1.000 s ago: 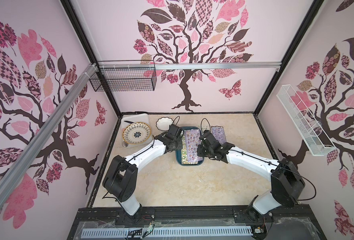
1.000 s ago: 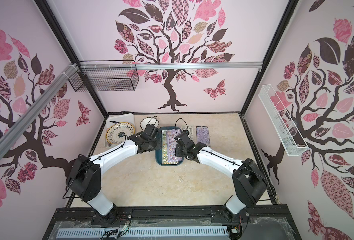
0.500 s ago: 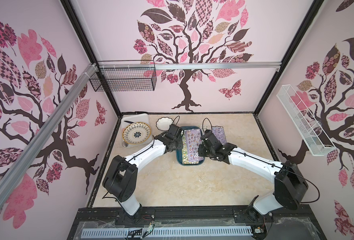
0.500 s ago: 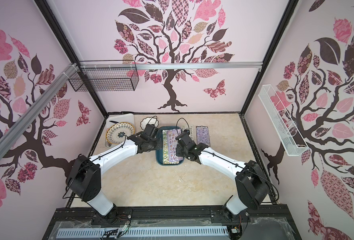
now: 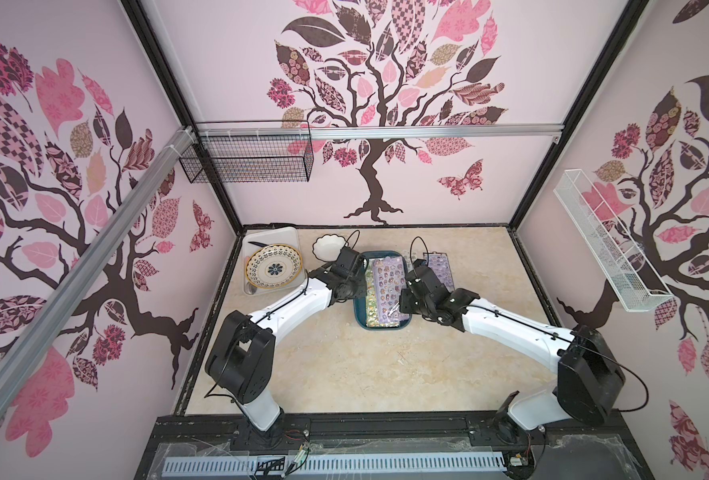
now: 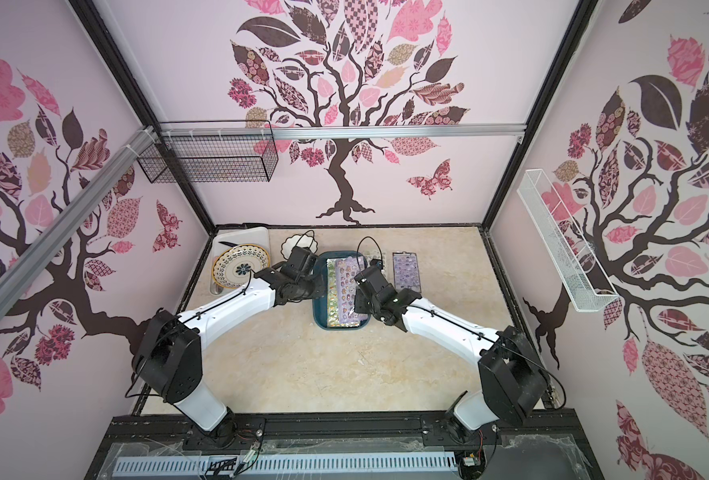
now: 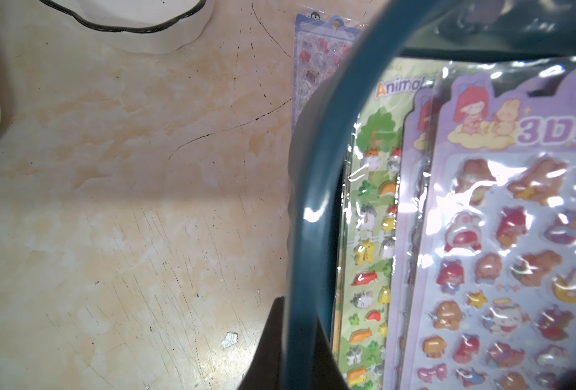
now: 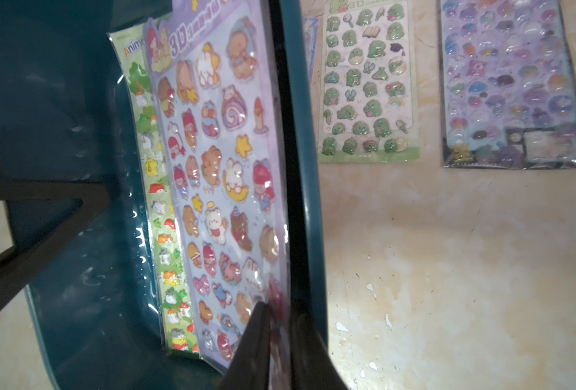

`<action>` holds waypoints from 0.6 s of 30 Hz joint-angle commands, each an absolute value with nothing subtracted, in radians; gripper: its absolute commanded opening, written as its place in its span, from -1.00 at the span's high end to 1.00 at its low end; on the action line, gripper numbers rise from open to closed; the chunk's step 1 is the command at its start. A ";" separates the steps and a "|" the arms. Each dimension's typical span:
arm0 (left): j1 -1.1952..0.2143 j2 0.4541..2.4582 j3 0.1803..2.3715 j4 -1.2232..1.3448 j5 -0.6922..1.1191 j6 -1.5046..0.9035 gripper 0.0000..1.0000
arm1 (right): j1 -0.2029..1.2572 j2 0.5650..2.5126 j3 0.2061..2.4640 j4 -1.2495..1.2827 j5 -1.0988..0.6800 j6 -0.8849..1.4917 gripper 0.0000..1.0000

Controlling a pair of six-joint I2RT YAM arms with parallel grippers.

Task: Take the stickers out of the storage box
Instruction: Pick up the sticker from the storage box.

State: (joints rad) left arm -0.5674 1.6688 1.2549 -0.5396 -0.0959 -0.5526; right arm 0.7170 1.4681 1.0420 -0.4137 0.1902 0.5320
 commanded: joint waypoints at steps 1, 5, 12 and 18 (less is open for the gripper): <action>-0.533 1.627 1.279 -0.548 -0.141 -0.550 1.00 | 0.698 1.422 1.027 -0.472 0.258 0.527 0.66; -0.533 1.625 1.279 -0.549 -0.143 -0.550 1.00 | 0.697 1.413 1.016 -0.451 0.239 0.530 0.73; -0.528 1.623 1.279 -0.549 -0.144 -0.549 1.00 | 0.697 1.373 0.993 -0.424 0.215 0.532 0.76; -0.521 1.626 1.284 -0.556 -0.133 -0.554 1.00 | 0.698 1.354 0.970 -0.371 0.168 0.531 0.67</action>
State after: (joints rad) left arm -0.5232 1.6688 1.2549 -0.5713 -0.1349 -0.5499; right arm 0.7029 1.3716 0.9672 -0.3756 0.1745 0.5350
